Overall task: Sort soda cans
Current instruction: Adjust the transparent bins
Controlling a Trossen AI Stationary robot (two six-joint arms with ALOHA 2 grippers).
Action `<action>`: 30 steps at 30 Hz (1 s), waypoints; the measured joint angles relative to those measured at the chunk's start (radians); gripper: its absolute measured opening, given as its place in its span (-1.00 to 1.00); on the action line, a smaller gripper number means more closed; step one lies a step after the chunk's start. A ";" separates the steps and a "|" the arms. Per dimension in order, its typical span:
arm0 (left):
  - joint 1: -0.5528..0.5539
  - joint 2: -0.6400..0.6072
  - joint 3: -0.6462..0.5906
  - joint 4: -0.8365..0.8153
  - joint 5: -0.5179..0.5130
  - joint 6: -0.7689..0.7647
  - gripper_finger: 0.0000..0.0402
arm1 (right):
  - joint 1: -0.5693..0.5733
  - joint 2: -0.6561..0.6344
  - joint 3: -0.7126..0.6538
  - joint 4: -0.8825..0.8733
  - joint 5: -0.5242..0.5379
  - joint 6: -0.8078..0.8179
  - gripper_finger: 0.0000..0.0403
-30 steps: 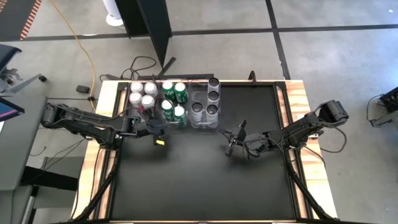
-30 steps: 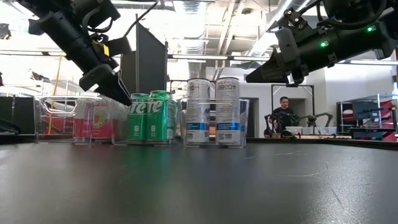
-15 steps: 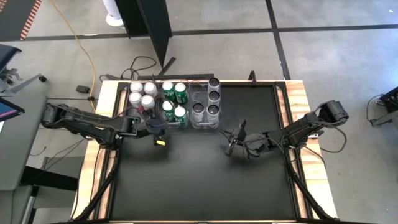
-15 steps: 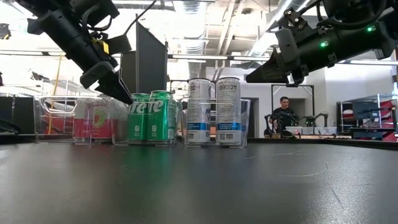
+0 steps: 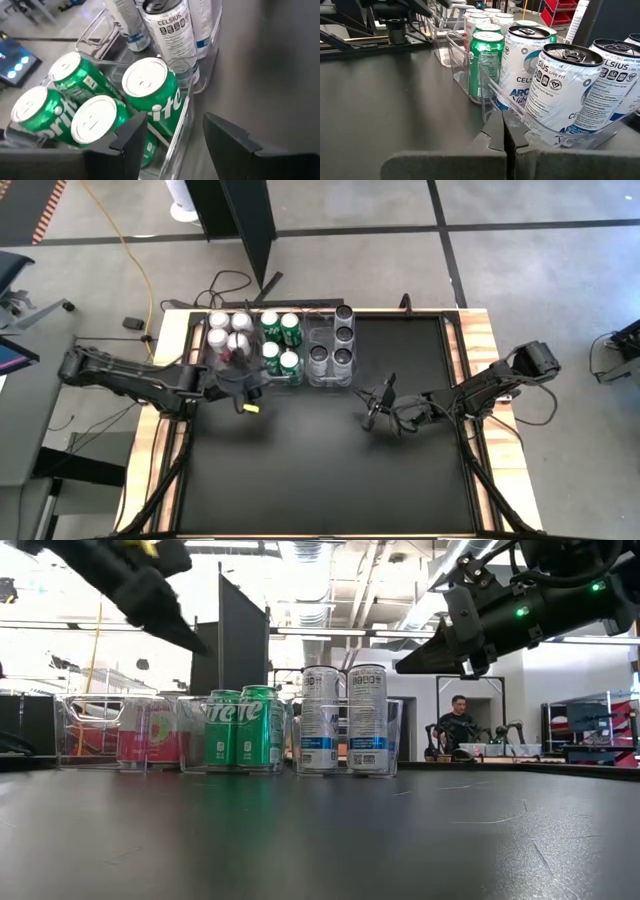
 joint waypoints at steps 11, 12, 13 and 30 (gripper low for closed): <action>-0.265 -0.118 0.001 -0.506 -0.065 -0.518 -0.50 | 0.009 0.000 0.000 -0.002 0.000 0.003 -1.00; -0.283 -0.117 0.001 -0.535 -0.068 -0.554 -0.58 | 0.009 0.000 0.000 -0.002 0.000 0.003 -1.00; -0.297 -0.115 0.001 -0.559 -0.070 -0.585 -0.67 | 0.008 0.000 0.000 -0.002 0.000 0.003 -1.00; -0.134 0.079 0.001 -0.745 -0.090 -0.791 -0.95 | 0.006 0.000 0.000 0.010 0.000 0.002 -1.00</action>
